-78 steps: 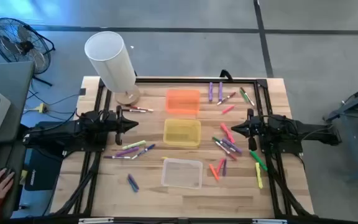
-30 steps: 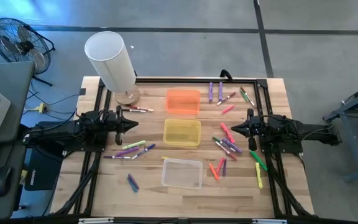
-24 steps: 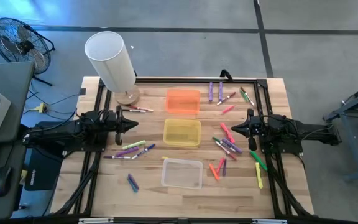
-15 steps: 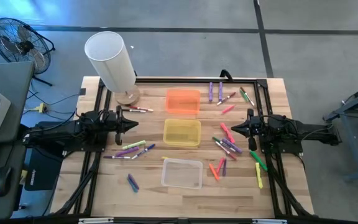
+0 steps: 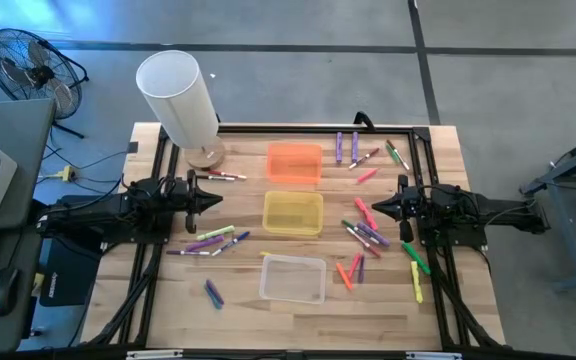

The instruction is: Pick & Place Markers

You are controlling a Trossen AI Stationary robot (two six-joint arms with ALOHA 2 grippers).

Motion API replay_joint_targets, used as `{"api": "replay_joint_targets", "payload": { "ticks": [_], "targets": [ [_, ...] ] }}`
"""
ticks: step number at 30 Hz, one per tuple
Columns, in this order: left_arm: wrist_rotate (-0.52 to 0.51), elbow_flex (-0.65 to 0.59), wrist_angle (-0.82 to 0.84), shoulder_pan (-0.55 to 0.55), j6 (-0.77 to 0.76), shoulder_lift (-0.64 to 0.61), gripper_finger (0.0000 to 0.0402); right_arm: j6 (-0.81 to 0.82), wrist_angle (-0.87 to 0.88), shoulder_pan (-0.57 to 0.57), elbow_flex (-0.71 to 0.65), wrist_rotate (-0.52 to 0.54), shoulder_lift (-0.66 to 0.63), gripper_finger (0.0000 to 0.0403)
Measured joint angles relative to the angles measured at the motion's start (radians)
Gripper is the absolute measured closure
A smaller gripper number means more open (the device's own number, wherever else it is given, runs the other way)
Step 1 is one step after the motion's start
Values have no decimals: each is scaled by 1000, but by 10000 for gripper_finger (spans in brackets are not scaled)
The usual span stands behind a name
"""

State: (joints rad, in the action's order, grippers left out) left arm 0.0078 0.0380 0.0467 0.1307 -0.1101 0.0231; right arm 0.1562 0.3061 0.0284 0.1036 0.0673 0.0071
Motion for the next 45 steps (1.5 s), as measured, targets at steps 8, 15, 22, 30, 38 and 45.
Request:
{"api": "replay_joint_targets", "payload": {
  "ticks": [8,15,22,30,38,45],
  "targets": [
    [0,0,0,0,0,0,401,0,0,0,0,0,0,402],
    [0,0,-6,0,0,0,401,0,0,0,0,0,0,402],
    [-75,-1,-26,0,0,0,401,0,0,0,0,0,0,402],
    [-78,0,-21,0,0,0,401,0,0,0,0,0,0,402],
    [-78,0,-18,0,0,0,401,0,0,0,0,0,0,402],
    [-78,0,-18,0,0,0,401,0,0,0,0,0,0,402]
  ]
}}
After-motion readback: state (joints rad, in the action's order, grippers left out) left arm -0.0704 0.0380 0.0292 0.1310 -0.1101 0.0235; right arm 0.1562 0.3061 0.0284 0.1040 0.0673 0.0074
